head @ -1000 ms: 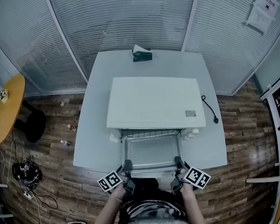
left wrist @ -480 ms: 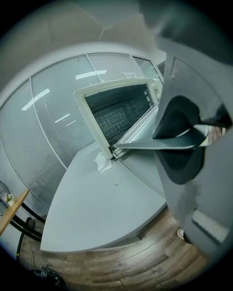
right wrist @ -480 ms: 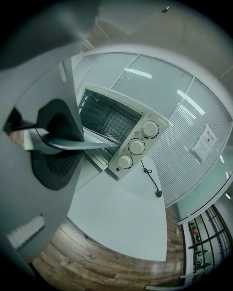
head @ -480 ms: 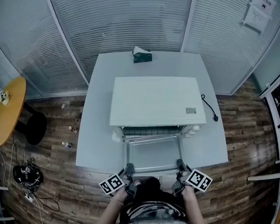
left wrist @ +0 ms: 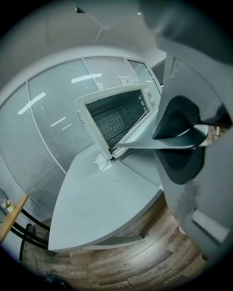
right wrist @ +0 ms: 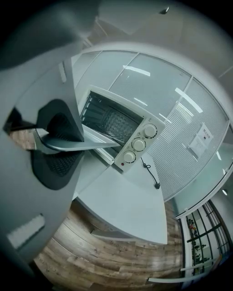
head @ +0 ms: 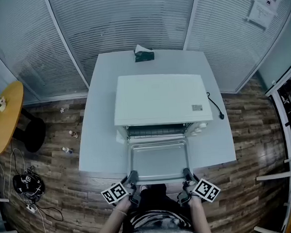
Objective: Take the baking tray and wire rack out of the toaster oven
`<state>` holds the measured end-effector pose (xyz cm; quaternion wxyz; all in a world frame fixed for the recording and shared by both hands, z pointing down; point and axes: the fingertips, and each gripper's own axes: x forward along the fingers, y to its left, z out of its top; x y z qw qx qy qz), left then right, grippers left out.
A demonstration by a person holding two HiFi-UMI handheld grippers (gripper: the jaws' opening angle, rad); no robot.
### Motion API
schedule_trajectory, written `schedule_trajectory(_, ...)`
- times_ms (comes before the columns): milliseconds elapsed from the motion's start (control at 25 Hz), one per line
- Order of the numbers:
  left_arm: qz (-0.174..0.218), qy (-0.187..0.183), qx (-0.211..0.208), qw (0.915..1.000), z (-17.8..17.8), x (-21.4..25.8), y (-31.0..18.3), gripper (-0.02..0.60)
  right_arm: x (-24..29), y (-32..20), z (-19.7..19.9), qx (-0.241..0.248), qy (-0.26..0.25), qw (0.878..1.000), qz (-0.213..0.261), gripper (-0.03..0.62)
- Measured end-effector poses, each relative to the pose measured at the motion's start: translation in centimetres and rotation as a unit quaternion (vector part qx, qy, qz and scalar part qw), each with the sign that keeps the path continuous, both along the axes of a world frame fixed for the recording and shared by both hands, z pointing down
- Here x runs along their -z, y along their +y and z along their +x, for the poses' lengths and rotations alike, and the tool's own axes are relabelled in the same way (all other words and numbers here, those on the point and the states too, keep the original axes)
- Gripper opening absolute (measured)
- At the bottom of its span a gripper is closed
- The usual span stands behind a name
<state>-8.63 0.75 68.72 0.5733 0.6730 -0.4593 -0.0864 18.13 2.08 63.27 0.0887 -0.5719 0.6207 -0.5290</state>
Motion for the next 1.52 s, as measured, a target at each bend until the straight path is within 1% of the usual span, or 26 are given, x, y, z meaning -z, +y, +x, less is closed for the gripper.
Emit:
schedule_trajectory(280,0.037,-0.004,-0.012,0.9992,-0.5,2.8,0.2,0.037,2.1,1.1,-0.5,-0.006,-0.002,1.0,0.028,0.052)
schedule_trajectory(560,0.072,-0.003,-0.01,0.9974,-1.5,7.0,0.3,0.034,5.4,1.5,-1.4,0.002,0.0,0.998,0.06,0.052)
schedule_trajectory(760,0.093,-0.007,-0.005,0.9956,-2.7,9.8,0.7,0.032,7.3,2.3,-2.4,-0.005,-0.024,0.997,0.076,0.051)
schedule_trajectory(840,0.108,-0.008,-0.006,0.9941,-2.9,11.4,0.7,0.032,8.1,2.3,-2.6,-0.001,-0.023,0.996,0.083,0.051)
schedule_trajectory(920,0.126,-0.008,-0.006,0.992,-3.1,13.1,0.6,0.032,9.2,2.0,-2.8,0.012,-0.01,0.995,0.097,0.049)
schedule_trajectory(960,0.136,-0.01,-0.006,0.9907,-3.2,13.9,0.5,0.032,9.8,1.8,-3.1,0.016,-0.013,0.994,0.107,0.048)
schedule_trajectory(1080,0.16,-0.013,0.0,0.9871,-3.7,15.8,0.0,0.032,12.0,0.7,-4.2,0.028,-0.044,0.988,0.145,0.044)
schedule_trajectory(1200,0.172,-0.011,0.005,0.9851,-3.9,17.1,-1.0,0.032,12.8,-0.2,-3.9,0.025,-0.034,0.989,0.143,0.044)
schedule_trajectory(1320,0.182,-0.011,0.008,0.9833,-3.9,18.0,-2.4,0.032,13.5,-1.5,-4.0,0.017,-0.051,0.988,0.147,0.044)
schedule_trajectory(1400,0.187,-0.01,0.01,0.9822,-3.8,18.6,-3.5,0.032,13.0,-2.0,-3.5,-0.008,-0.059,0.991,0.117,0.043)
schedule_trajectory(1440,0.189,-0.008,0.011,0.9819,-3.7,18.9,-4.1,0.032,13.0,-2.6,-3.2,-0.012,-0.06,0.992,0.112,0.043)
schedule_trajectory(1520,0.189,-0.004,0.014,0.9819,-3.3,19.3,-5.5,0.032,14.1,-4.5,-3.1,0.011,-0.053,0.988,0.145,0.043)
